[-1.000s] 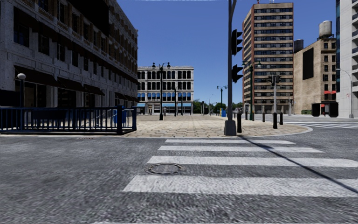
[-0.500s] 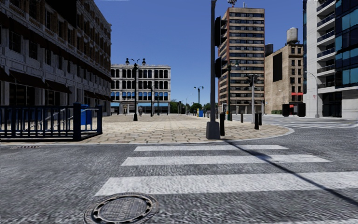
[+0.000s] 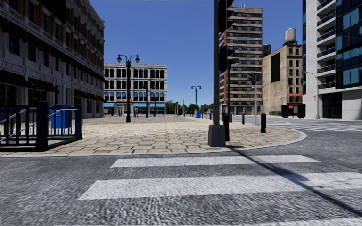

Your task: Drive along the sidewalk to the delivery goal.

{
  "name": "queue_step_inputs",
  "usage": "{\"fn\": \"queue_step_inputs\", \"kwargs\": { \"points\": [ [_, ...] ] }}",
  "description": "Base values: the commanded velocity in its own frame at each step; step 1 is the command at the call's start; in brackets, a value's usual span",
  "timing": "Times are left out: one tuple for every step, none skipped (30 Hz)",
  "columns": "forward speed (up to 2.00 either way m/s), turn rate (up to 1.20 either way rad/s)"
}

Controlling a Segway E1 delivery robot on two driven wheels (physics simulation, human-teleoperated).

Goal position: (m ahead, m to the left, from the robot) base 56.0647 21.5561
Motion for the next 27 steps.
{"fn": "queue_step_inputs", "kwargs": {
  "points": [
    [2.00,0.00],
    [2.00,0.11],
    [2.00,0.21],
    [2.00,0.21],
    [2.00,0.31],
    [2.00,0.41],
    [2.00,0.43],
    [2.00,0.43],
    [2.00,0.43],
    [2.00,0.44],
    [2.00,0.44],
    [2.00,0.44],
    [2.00,0.44],
    [2.00,0.44],
    [2.00,0.44],
    [2.00,0.44],
    [2.00,0.44],
    [2.00,0.44],
    [2.00,0.44],
    [2.00,0.44],
    [2.00,0.39],
    [2.00,0.21],
    [2.00,0.00],
    [2.00,0.00],
    [2.00,0.00],
    [2.00,0.00],
    [2.00,0.00]
  ]
}}
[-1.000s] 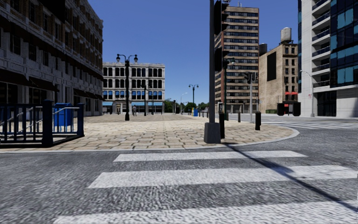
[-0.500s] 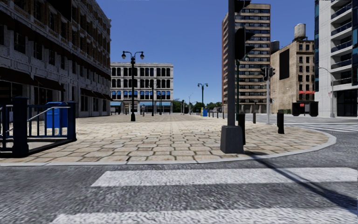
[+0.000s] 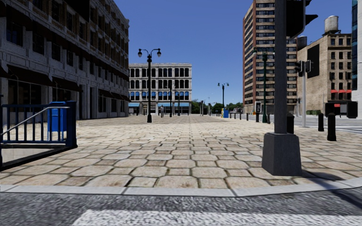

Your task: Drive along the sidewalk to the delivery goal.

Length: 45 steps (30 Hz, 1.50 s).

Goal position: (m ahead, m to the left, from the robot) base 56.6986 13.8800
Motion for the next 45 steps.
{"fn": "queue_step_inputs", "kwargs": {
  "points": [
    [2.00,0.00],
    [2.00,0.00],
    [2.00,0.00],
    [2.00,0.00],
    [2.00,0.00],
    [2.00,0.00],
    [2.00,0.00],
    [2.00,0.00],
    [2.00,0.00],
    [2.00,0.00],
    [2.00,0.00],
    [2.00,0.00],
    [2.00,0.00],
    [2.00,0.00],
    [2.00,0.00],
    [2.00,0.00],
    [2.00,0.00],
    [2.00,0.00],
    [2.00,0.00],
    [2.00,0.00],
    [2.00,0.00],
    [2.00,0.00],
    [2.00,0.00],
    [2.00,0.00],
    [2.00,0.00],
    [2.00,0.00],
    [2.00,0.00],
    [2.00,0.00],
    [2.00,0.00],
    [2.00,0.00],
    [2.00,0.00],
    [2.00,0.00],
    [2.00,0.00],
    [2.00,0.00],
    [2.00,0.00],
    [2.00,0.00],
    [2.00,0.00],
    [2.00,0.00],
    [2.00,0.00],
    [2.00,0.00],
    [2.00,0.00],
    [2.00,0.00],
    [2.00,0.00],
    [2.00,0.00],
    [2.00,0.00]
  ]
}}
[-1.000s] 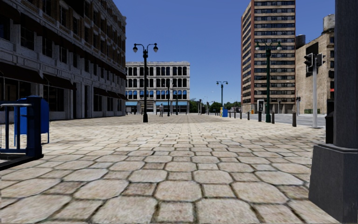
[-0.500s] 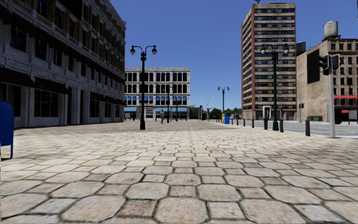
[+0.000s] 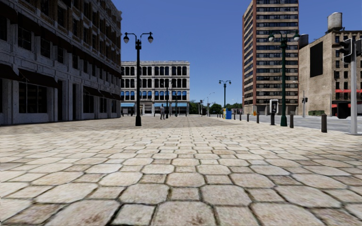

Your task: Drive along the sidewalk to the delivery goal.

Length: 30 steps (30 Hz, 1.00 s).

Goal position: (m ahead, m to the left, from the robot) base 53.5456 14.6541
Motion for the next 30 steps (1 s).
{"fn": "queue_step_inputs", "kwargs": {
  "points": [
    [2.00,0.00],
    [2.00,0.00],
    [2.00,0.00],
    [2.00,0.00],
    [2.00,0.00],
    [2.00,0.00],
    [2.00,0.00],
    [2.00,0.00],
    [2.00,0.00],
    [2.00,0.00],
    [2.00,0.00],
    [2.00,0.00],
    [2.00,0.00],
    [2.00,0.00],
    [2.00,0.00],
    [2.00,0.00],
    [2.00,0.00],
    [2.00,0.00],
    [2.00,0.00],
    [2.00,0.00],
    [2.00,0.00],
    [2.00,0.00],
    [2.00,0.00],
    [2.00,0.00],
    [2.00,0.00],
    [2.00,0.00],
    [2.00,0.00],
    [2.00,0.00],
    [2.00,0.00],
    [2.00,0.00]
  ]
}}
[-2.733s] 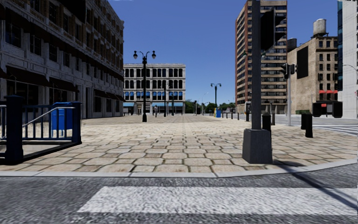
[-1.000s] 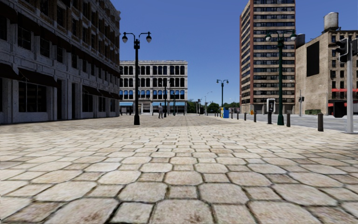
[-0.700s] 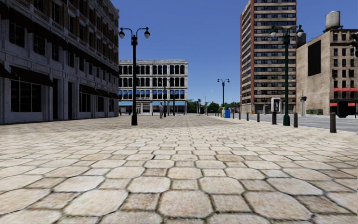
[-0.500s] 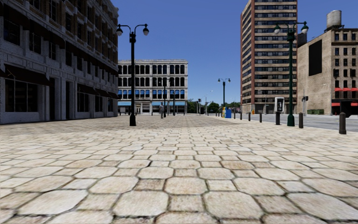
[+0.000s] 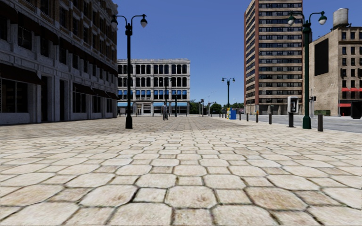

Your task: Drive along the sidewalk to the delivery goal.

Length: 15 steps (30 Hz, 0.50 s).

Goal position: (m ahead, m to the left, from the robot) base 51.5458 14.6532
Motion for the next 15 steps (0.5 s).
{"fn": "queue_step_inputs", "kwargs": {
  "points": [
    [2.00,0.00],
    [2.00,0.00],
    [2.00,0.00],
    [2.00,0.00],
    [2.00,0.00],
    [2.00,0.00],
    [2.00,0.00],
    [2.00,0.00],
    [2.00,0.00],
    [2.00,0.00],
    [2.00,0.00],
    [2.00,0.00],
    [2.00,0.00],
    [2.00,0.00],
    [2.00,0.00]
  ]
}}
